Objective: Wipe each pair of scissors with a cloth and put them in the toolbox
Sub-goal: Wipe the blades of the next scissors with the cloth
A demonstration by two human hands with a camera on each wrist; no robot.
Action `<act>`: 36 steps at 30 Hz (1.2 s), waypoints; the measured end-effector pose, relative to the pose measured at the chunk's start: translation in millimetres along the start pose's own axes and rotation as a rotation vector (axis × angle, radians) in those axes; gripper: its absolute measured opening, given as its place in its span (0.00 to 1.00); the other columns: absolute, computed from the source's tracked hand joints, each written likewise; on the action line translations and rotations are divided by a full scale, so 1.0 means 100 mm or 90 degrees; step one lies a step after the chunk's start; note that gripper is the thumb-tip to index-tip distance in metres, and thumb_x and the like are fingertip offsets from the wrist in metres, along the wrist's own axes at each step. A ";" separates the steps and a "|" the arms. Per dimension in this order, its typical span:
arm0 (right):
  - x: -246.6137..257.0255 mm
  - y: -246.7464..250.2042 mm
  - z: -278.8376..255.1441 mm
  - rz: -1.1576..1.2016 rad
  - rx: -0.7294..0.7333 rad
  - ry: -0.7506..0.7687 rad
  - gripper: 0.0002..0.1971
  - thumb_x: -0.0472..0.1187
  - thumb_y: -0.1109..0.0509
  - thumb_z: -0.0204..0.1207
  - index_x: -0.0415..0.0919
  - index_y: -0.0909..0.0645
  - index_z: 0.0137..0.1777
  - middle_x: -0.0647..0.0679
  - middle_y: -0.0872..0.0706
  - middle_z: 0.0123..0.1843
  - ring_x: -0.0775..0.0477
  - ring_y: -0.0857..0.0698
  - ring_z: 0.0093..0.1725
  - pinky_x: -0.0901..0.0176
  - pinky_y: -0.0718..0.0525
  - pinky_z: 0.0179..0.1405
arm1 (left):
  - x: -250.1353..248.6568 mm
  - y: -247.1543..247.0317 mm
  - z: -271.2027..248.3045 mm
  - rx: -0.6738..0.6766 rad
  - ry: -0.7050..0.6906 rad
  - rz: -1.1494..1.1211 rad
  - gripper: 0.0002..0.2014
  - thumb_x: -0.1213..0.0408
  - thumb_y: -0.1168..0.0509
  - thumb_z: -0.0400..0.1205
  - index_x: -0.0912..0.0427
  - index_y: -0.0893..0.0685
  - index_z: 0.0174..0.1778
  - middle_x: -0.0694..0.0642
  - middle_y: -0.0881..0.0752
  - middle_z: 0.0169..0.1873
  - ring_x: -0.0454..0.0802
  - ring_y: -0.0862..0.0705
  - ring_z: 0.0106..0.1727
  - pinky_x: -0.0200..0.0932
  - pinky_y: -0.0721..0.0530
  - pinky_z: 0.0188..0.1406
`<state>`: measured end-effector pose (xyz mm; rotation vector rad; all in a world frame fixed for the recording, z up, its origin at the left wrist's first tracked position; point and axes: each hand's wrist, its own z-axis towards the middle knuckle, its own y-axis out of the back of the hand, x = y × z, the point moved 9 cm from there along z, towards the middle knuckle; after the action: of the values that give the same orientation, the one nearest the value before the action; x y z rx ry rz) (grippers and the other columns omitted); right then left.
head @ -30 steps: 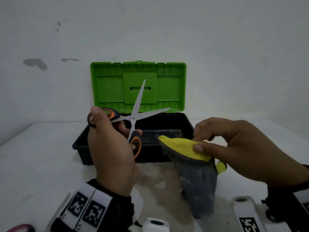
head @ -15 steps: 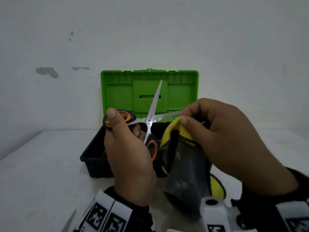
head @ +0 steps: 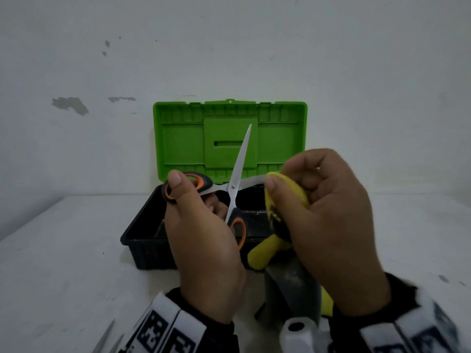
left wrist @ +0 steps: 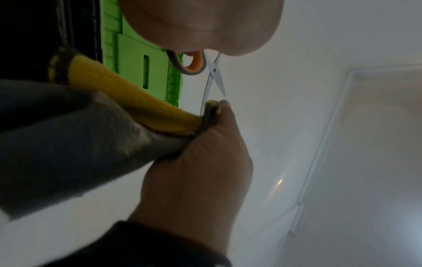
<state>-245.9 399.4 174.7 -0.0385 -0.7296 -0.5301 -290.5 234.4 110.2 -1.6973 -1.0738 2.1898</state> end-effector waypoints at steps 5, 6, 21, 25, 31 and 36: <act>0.18 -0.12 -0.06 -0.178 0.028 0.153 0.04 0.42 0.26 0.75 0.46 0.12 0.49 0.56 0.14 0.46 0.64 0.18 0.48 0.79 0.25 0.50 | 0.00 -0.04 -0.06 0.021 -0.001 0.017 0.23 0.36 0.48 0.84 0.33 0.13 0.31 0.38 0.18 0.23 0.34 0.18 0.26 0.50 0.16 0.40; 0.20 -0.12 -0.06 -0.187 0.033 0.168 0.05 0.41 0.26 0.76 0.45 0.12 0.50 0.55 0.14 0.48 0.63 0.19 0.49 0.79 0.26 0.53 | -0.01 -0.05 -0.07 0.020 -0.005 0.020 0.23 0.36 0.48 0.84 0.31 0.14 0.29 0.37 0.19 0.21 0.32 0.20 0.24 0.47 0.18 0.37; 0.16 -0.26 -0.13 -0.233 0.099 0.264 0.05 0.35 0.25 0.76 0.38 0.09 0.50 0.47 0.13 0.47 0.51 0.15 0.44 0.63 0.17 0.46 | 0.06 -0.05 -0.06 0.042 0.014 -0.010 0.21 0.37 0.46 0.85 0.49 0.19 0.41 0.53 0.27 0.35 0.53 0.29 0.37 0.51 0.31 0.32; 0.18 -0.21 -0.11 -0.217 0.094 0.262 0.05 0.35 0.25 0.76 0.37 0.09 0.49 0.46 0.13 0.47 0.51 0.15 0.45 0.63 0.17 0.47 | 0.02 -0.05 -0.02 0.049 0.002 0.006 0.22 0.37 0.47 0.85 0.50 0.18 0.43 0.53 0.24 0.39 0.54 0.27 0.39 0.55 0.29 0.36; 0.29 -0.13 -0.12 -0.223 0.022 0.283 0.06 0.34 0.25 0.77 0.34 0.09 0.51 0.43 0.13 0.46 0.50 0.16 0.44 0.68 0.19 0.49 | 0.00 -0.08 -0.08 0.059 -0.007 0.023 0.21 0.35 0.46 0.83 0.44 0.18 0.35 0.54 0.26 0.30 0.51 0.26 0.32 0.51 0.28 0.34; 0.20 -0.12 -0.10 -0.236 0.025 0.273 0.05 0.34 0.25 0.77 0.34 0.09 0.50 0.44 0.14 0.45 0.48 0.16 0.42 0.64 0.19 0.45 | 0.03 -0.03 -0.04 0.034 0.006 0.020 0.22 0.36 0.46 0.84 0.38 0.16 0.30 0.43 0.26 0.24 0.34 0.26 0.21 0.42 0.28 0.31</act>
<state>-232.8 377.8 178.2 0.2454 -0.3247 -0.8460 -288.7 239.6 109.3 -1.7122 -0.9823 2.2062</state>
